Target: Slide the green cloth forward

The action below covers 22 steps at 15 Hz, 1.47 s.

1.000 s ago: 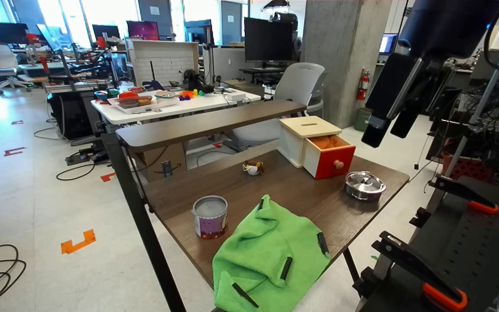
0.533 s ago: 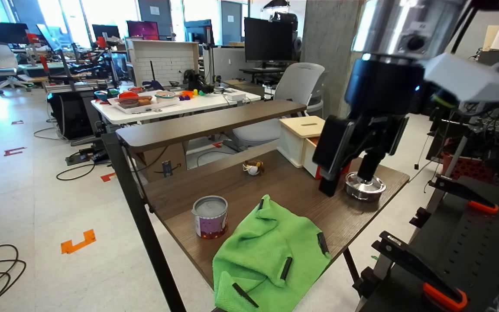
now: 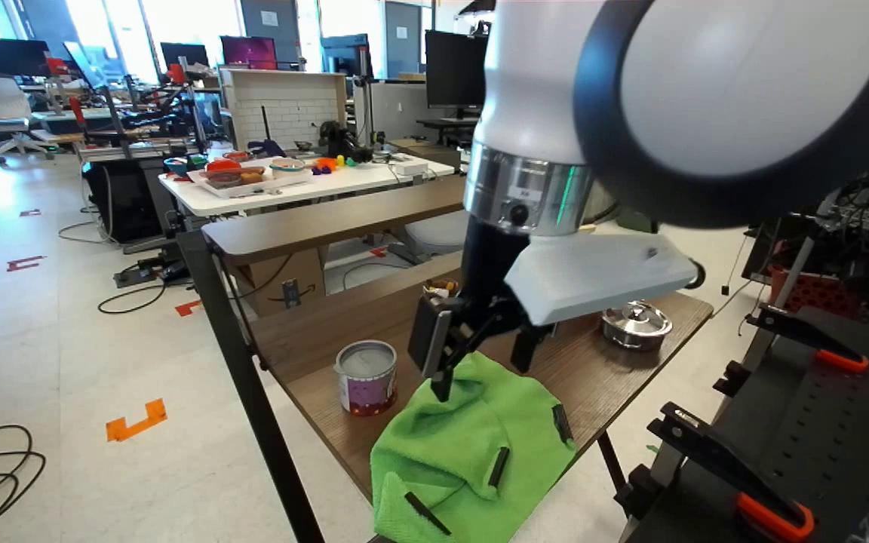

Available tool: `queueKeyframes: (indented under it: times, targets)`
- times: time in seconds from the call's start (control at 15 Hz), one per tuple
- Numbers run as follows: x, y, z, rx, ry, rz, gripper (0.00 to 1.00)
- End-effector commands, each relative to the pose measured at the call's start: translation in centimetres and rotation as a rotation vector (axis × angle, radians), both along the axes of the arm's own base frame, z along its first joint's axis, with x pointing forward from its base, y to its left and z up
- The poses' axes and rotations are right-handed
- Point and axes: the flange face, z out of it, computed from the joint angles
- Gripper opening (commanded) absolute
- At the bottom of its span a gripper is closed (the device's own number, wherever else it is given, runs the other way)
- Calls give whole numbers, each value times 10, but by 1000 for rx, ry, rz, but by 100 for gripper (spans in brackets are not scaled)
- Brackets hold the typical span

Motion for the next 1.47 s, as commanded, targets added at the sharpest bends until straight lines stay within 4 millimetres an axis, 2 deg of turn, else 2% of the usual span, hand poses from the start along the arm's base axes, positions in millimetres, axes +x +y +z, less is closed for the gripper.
queueKeyframes:
  times: [0.0,0.27,0.67,0.87,1.07,1.4]
  targets:
    - [21,29,-30,-7,-70,-8,100]
    - [30,44,-59,-2,-66,-11,100]
    - [45,39,-87,-6,-47,-52,100]
    - [47,28,-96,-15,-34,-68,100]
    - [50,15,-97,-40,-36,-87,100]
    - [52,-24,-97,-92,0,-116,100]
